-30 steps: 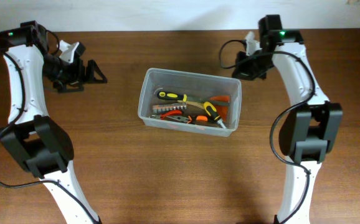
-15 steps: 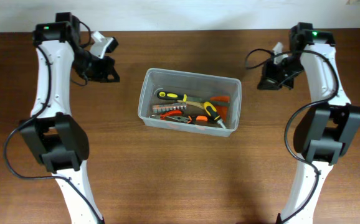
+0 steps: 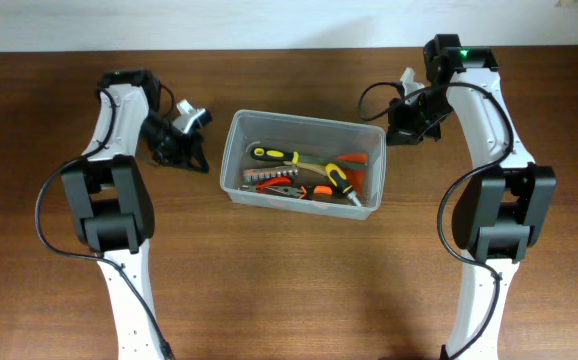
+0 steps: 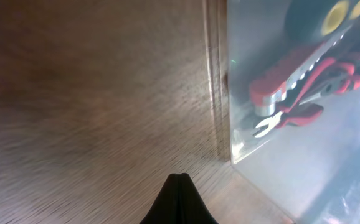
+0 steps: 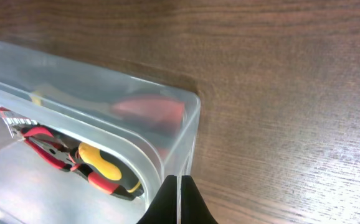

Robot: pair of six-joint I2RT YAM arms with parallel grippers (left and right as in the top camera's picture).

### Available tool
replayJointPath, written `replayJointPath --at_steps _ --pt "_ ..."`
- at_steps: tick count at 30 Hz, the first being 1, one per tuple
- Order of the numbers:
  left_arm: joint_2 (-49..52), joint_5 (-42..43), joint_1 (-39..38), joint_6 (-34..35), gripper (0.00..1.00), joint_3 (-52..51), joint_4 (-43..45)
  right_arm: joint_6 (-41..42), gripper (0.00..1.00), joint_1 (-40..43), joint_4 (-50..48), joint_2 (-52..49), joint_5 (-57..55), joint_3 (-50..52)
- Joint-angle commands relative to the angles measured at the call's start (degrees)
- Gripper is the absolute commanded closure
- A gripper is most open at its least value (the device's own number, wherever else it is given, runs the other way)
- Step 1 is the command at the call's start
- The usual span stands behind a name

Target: Pack container

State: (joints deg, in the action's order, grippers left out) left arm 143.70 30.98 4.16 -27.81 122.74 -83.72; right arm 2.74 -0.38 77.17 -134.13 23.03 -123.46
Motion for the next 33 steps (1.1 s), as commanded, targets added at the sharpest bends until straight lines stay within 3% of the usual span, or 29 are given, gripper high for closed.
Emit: replayJointPath --at_steps 1,12,24,29,33 --pt "-0.11 4.46 -1.38 -2.34 0.98 -2.38 0.39 -0.61 0.96 -0.57 -1.44 -0.94 1.05 0.17" --pt "-0.13 4.44 -7.56 -3.98 0.98 -5.55 -0.46 -0.59 0.96 -3.1 -6.78 -0.94 1.77 0.17" --pt "-0.13 4.44 -10.51 -5.27 0.98 -5.55 -4.31 -0.66 0.96 0.7 -2.14 -0.94 -0.09 0.17" --pt "-0.13 4.11 -10.49 -5.29 0.98 -5.55 -4.13 -0.61 0.96 1.44 2.6 -0.94 -10.99 0.17" --pt "-0.13 3.23 -10.38 -5.27 0.98 -5.55 -3.91 -0.59 0.96 2.69 4.37 -0.94 -13.46 0.17"
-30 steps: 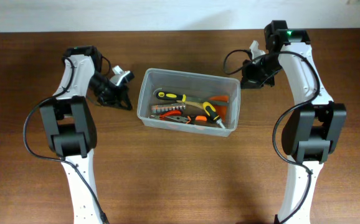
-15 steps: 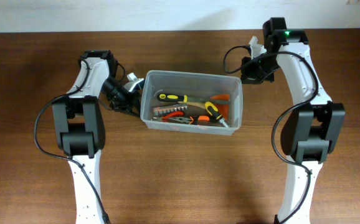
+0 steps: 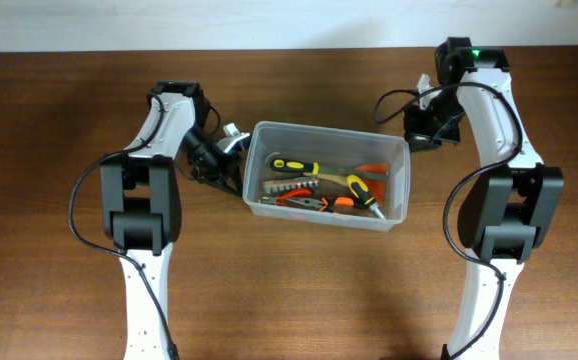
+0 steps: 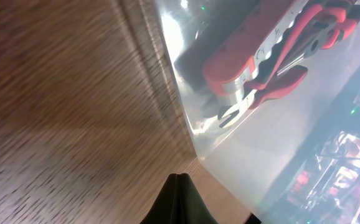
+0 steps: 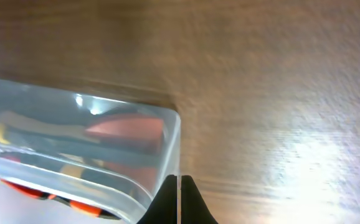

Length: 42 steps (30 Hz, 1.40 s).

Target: Pack container

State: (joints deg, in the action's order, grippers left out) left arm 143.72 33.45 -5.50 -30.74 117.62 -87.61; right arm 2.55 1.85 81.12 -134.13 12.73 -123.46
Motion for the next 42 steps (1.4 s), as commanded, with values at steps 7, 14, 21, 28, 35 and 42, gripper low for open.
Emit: replayJointPath --at_steps 7,14,21,28,35,42 --pt "-0.15 -3.28 2.43 0.48 0.98 -0.44 1.73 2.19 0.96 4.94 -0.52 -0.94 -0.5 0.17" --pt "-0.15 -1.27 9.7 1.11 0.98 -0.44 1.49 -2.89 0.96 7.58 4.31 -0.94 6.8 0.2" --pt "-0.15 0.22 14.19 1.09 0.98 -0.44 1.2 -5.31 0.96 4.07 8.59 -0.94 8.11 0.2" --pt "-0.15 0.22 14.78 1.09 0.98 -0.44 1.03 -5.22 0.96 -0.92 4.63 -0.94 9.94 0.17" --pt "-0.15 0.24 14.78 1.11 0.98 -0.44 0.55 -5.09 0.96 -4.22 -3.78 -0.94 16.74 0.17" --pt "-0.15 0.24 14.71 1.09 0.98 -0.44 0.15 -2.78 0.96 -5.51 -6.84 -0.94 16.94 0.17"
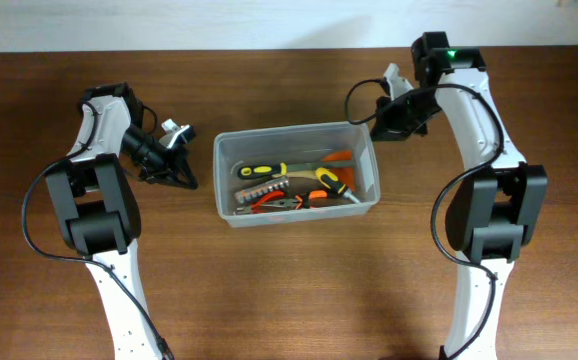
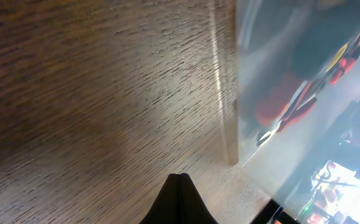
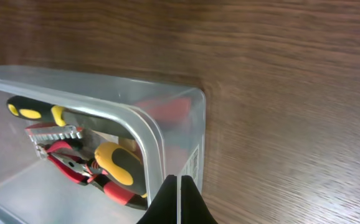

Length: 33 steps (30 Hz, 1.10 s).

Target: Pack container

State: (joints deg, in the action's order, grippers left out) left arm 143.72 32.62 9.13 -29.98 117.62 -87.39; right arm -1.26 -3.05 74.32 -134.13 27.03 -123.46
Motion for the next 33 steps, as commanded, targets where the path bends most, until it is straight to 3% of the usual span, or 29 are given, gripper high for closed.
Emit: replayJointPath --at_steps 1,12,22,33 --pt "-0.15 1.09 0.11 0.35 0.98 -0.42 -0.07 1.6 0.96 -0.37 0.0 -0.94 1.86 0.2" --pt "-0.15 14.21 -2.71 -0.92 0.96 0.94 1.51 3.23 0.96 3.08 2.64 -0.94 -1.38 0.17" --pt "-0.15 14.08 -7.23 1.95 0.95 1.05 6.71 1.64 0.96 6.47 6.95 -0.94 -2.19 0.17" --pt "-0.15 11.47 -5.68 2.12 0.96 2.27 5.57 -1.95 0.96 6.45 9.86 -0.94 -2.19 0.17"
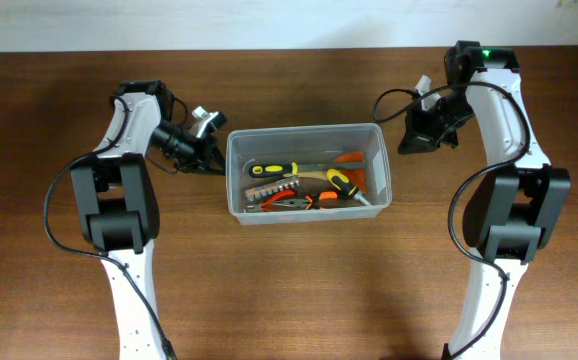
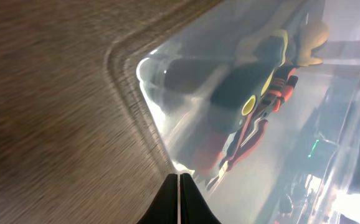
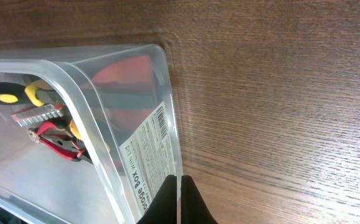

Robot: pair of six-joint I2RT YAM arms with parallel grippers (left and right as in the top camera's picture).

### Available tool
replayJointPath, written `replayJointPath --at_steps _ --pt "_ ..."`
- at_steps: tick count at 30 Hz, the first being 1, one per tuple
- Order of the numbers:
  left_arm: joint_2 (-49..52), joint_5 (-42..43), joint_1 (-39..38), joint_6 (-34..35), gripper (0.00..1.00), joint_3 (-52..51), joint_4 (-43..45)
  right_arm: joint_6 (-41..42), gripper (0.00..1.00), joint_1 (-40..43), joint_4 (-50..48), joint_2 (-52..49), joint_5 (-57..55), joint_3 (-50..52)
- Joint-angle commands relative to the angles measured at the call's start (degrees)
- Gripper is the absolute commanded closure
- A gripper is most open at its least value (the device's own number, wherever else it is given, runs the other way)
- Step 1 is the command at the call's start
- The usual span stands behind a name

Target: Pack container

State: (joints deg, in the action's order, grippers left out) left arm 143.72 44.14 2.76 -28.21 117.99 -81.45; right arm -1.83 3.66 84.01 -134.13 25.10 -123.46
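A clear plastic container (image 1: 304,128) sits mid-table, holding yellow-and-black screwdrivers (image 1: 289,165), red pliers (image 1: 289,203) and a bit set (image 1: 269,188). My left gripper (image 1: 218,161) is shut, its tip against the container's left wall near the far corner; the left wrist view shows the tip (image 2: 179,177) at that wall (image 2: 167,134). My right gripper (image 1: 406,142) is shut beside the right wall. In the right wrist view its tip (image 3: 180,178) lies along the labelled wall (image 3: 146,155).
Brown wooden table (image 1: 299,290) all round the container. Both arm bases stand at the near edge, left and right. A pale wall strip runs along the table's far edge.
The container has shifted a little to the right. My left gripper, then apart from the box, is now at its left wall. My right gripper has moved right with the right wall.
The container first lay skewed mid-table with both shut grippers near its ends. Then it stood further right with my left gripper at its left wall. Then it was back to the left, my right gripper at its corner. Now it is right again.
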Motion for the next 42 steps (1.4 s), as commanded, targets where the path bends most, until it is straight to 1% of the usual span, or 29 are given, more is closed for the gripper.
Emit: replayJointPath --at_steps 1,4,7,8,10,11,12,13,15,17,19,23,24,25,26,29,32,35,37,38,39,40,41,42 --pt "-0.15 -0.02 0.81 0.35 0.96 2.6 -0.9 -1.36 0.96 -0.26 0.0 -0.94 -0.26 0.17" --pt "-0.17 -1.49 1.88 0.35 0.96 7.13 -3.04 -1.36 0.96 0.17 -1.11 -0.81 -0.28 -0.37" --pt "-0.17 -2.6 4.26 0.35 0.88 15.52 -7.8 -1.18 0.96 1.31 -0.66 -0.07 -0.28 -3.06" --pt "-0.17 -3.39 5.4 0.55 0.85 20.13 -10.23 -1.2 0.96 1.75 -0.31 0.61 -0.35 -4.57" --pt "-0.17 -5.35 7.19 0.57 0.82 28.74 -14.36 -1.2 0.96 2.51 -0.13 2.4 -0.37 -7.58" --pt "-0.17 -6.56 7.96 1.53 0.81 32.83 -15.28 -1.18 0.96 2.86 0.0 3.52 -0.57 -9.38" --pt "-0.7 -9.03 8.61 5.4 0.77 36.09 -15.28 -1.16 0.96 3.06 0.22 4.7 -1.4 -11.32" --pt "-1.64 -10.88 9.27 7.58 0.75 39.47 -15.28 -1.18 0.96 3.13 0.52 6.23 -2.73 -13.25" --pt "-4.17 -10.99 10.21 7.65 0.71 44.3 -15.26 -1.18 0.96 3.06 1.33 9.42 -6.82 -17.09" --pt "-7.13 -11.72 10.71 7.61 0.67 48.57 -15.26 -1.22 0.96 2.71 2.19 13.29 -11.89 -20.96" --pt "-10.1 -14.56 10.8 7.61 0.64 51.63 -15.26 -1.16 0.96 2.34 2.71 17.07 -15.1 -24.0" --pt "-17.75 -18.47 10.8 7.63 0.64 53.83 -15.26 -1.2 0.96 2.36 2.84 25.97 -15.56 -26.93" --pt "-19.58 -19.67 10.8 7.63 0.61 53.83 -15.26 -1.2 0.96 2.36 2.91 28.26 -15.98 -26.95" --pt "-21.79 -21.55 10.8 7.65 0.42 53.81 -15.26 -1.2 0.96 2.43 3.26 30.75 -17.11 -26.95" --pt "-23.58 -23.26 10.8 7.65 0.01 53.81 -15.26 -1.18 0.96 2.47 3.69 32.79 -18.23 -26.93" --pt "-29.18 -26.4 10.8 8.55 0.01 53.81 -15.26 -1.16 0.96 2.47 5.64 38.45 -18.86 -26.93" --pt "-33.97 -26.4 10.8 11.13 0.01 53.81 -15.23 -1.18 0.96 2.47 7.28 43.34 -16.9 -26.86" --pt "-38.4 -26.45 10.8 11.5 0.01 53.81 -15.23 -1.16 0.95 2.43 9.14 48.15 -16.76 -26.84" --pt "-40.39 -26.43 10.8 11.52 0.01 53.81 -15.23 -1.18 0.87 2.4 10.58 50.99 -16.76 -26.82" --pt "-41.38 -26.4 10.8 11.52 0.01 53.81 -15.26 -1.16 0.81 2.4 11.1 52.3 -16.76 -26.82" --pt "-42.38 -26.43 10.8 11.52 0.01 53.81 -15.23 -1.16 0.69 2.4 11.45 53.88 -16.76 -26.82" --pt "-42.99 -26.43 10.8 11.5 0.01 53.81 -15.23 -1.16 0.6 2.4 11.47 54.95 -16.76 -26.82" --pt "-43.47 -26.43 10.8 11.52 0.01 53.81 -15.23 -1.16 0.42 2.4 11.43 55.78 -16.76 -26.82" --pt "-43.85 -26.43 10.8 11.52 0.01 53.81 -15.23 -1.16 0.01 2.4 11.41 56.76 -16.76 -26.82"
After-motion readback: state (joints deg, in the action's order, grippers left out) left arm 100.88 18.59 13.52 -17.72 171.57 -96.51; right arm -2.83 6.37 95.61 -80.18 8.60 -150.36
